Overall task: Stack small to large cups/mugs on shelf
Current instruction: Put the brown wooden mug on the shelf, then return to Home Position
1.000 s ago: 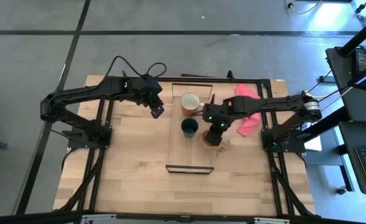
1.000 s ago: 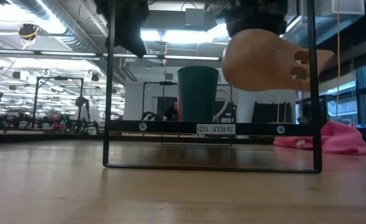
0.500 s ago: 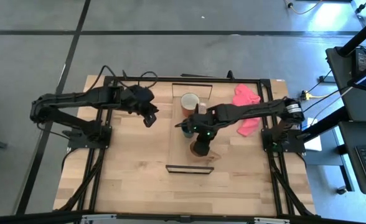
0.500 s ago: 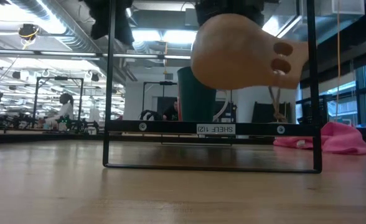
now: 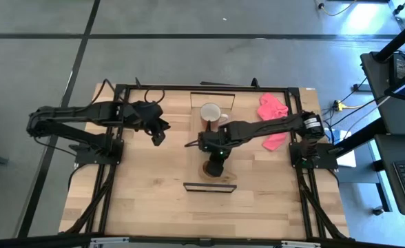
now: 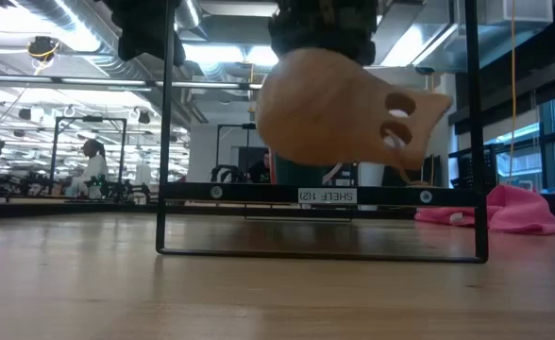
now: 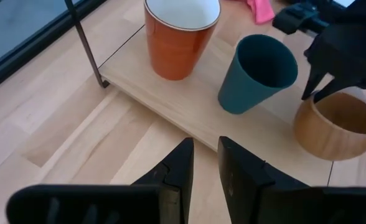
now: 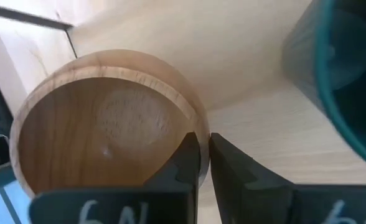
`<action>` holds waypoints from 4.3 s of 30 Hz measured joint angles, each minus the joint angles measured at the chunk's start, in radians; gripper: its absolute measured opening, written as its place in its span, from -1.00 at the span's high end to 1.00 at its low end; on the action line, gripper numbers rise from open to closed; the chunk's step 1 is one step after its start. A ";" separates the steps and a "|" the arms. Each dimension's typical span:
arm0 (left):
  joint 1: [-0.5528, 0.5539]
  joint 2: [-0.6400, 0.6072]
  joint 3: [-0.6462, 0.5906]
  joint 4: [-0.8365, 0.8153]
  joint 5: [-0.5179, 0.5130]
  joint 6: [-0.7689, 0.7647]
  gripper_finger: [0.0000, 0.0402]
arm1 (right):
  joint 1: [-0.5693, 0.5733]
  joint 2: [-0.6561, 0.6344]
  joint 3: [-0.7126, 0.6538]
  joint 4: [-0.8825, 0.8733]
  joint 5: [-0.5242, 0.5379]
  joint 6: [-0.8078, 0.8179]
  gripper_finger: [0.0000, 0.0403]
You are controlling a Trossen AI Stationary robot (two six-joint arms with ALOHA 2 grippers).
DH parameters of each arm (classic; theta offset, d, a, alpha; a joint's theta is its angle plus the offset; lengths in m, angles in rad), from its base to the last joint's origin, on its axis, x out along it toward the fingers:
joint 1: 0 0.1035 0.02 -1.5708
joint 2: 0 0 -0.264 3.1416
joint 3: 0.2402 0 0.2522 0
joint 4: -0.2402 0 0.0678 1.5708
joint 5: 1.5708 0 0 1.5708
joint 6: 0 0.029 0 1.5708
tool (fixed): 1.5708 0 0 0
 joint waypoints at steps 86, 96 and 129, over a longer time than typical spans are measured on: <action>0.001 -0.046 -0.019 -0.031 -0.009 0.089 0.66 | 0.032 -0.057 -0.038 0.064 0.138 0.034 0.48; 0.001 -0.046 -0.019 -0.031 -0.009 0.090 0.66 | 0.039 -0.066 0.096 -0.052 0.155 0.040 0.48; 0.056 -0.222 -0.019 0.526 0.140 0.099 0.66 | 0.078 -0.193 0.669 -0.148 0.656 0.091 0.47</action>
